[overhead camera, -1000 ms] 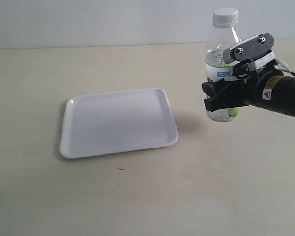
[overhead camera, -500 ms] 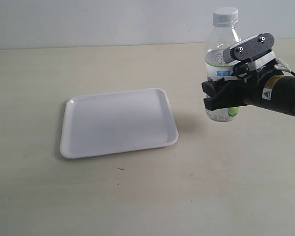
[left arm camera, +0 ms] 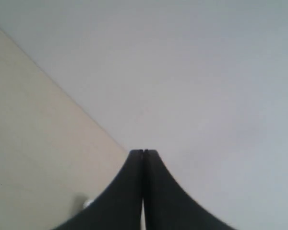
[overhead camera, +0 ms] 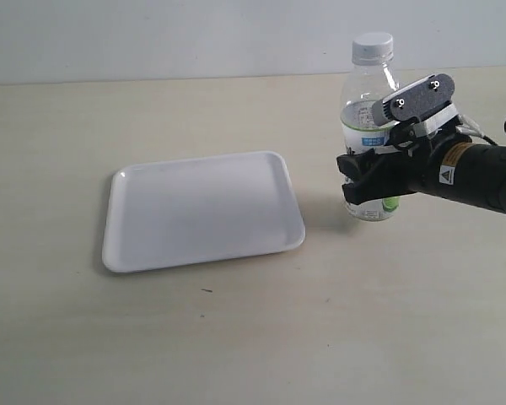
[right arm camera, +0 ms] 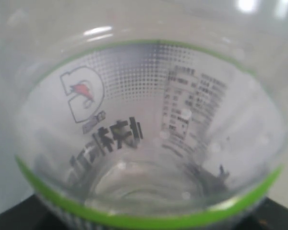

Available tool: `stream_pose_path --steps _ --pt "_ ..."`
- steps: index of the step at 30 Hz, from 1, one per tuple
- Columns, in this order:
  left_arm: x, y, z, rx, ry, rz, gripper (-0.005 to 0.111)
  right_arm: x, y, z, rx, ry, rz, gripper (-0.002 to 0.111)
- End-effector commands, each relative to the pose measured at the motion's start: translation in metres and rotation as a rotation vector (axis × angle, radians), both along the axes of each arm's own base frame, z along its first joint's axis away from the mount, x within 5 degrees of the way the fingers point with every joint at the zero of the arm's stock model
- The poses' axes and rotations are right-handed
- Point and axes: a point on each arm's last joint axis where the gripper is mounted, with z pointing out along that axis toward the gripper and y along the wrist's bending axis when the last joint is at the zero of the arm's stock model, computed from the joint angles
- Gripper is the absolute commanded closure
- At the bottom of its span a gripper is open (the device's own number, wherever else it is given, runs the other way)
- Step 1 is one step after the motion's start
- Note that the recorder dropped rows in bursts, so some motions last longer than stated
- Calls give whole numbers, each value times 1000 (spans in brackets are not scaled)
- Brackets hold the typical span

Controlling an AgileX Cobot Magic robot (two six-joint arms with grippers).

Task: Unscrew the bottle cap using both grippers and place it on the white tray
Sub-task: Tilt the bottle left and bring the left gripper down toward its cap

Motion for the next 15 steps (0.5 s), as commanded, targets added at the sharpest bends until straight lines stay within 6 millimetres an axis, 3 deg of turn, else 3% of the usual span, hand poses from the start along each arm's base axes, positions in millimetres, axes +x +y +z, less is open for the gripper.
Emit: stream_pose_path --steps 1,6,10,15 --pt "37 -5 35 302 130 -70 107 4 2 7 20 -52 11 108" --pt "102 -10 76 608 365 -207 107 2 5 7 -4 -57 65 108" --pt "159 -20 100 860 521 -453 107 2 7 8 -1 -78 89 108" --pt "207 -45 117 1036 472 -895 107 3 7 6 2 -74 90 108"
